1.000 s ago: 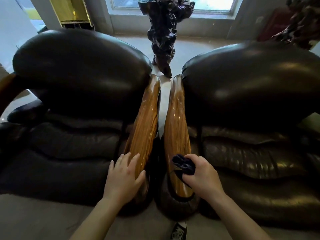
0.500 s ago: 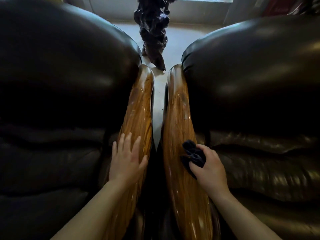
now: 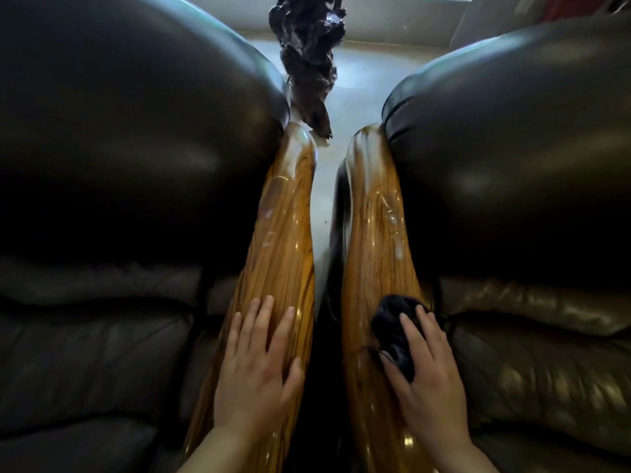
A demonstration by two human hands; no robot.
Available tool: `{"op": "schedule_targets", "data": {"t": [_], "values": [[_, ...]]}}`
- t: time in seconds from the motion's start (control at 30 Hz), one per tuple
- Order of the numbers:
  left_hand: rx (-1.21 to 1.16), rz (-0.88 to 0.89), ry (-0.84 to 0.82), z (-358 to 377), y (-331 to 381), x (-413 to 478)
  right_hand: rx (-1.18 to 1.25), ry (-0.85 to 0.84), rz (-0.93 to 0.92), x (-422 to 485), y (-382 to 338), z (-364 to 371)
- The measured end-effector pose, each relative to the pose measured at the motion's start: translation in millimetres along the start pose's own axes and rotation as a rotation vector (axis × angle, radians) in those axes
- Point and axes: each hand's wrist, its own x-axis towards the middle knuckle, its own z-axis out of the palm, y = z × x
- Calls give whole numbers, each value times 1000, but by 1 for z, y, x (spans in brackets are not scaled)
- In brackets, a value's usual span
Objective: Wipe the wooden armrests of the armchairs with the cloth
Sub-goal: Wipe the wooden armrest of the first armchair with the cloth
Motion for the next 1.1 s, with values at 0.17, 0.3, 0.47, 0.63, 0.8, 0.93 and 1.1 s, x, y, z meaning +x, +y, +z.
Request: {"op": "schedule_targets", "data": {"t": [0.17,0.3,0.47,0.63,0.8,0.93,1.1], "values": [[-42,-7,15,1,-2,4,19,85,12,49,-5,5],[-35,-49,16,-8,4,9,-30,54,-45,35,-2,5],[-95,-63,34,-21,4,50,4,-2,-76,27,15,-4],[-138,-40,63,-19,-1,52,117,78,174,81,-11,-1],[-165,-58,52,-24,1,52,87,16,18,62,-20,-7],[-186,-91,21,-27,2,53,56,-98,-183,20,3,-20],[-176,-94,23,-24,-1,54,227,51,0,67,-3,-28]]}}
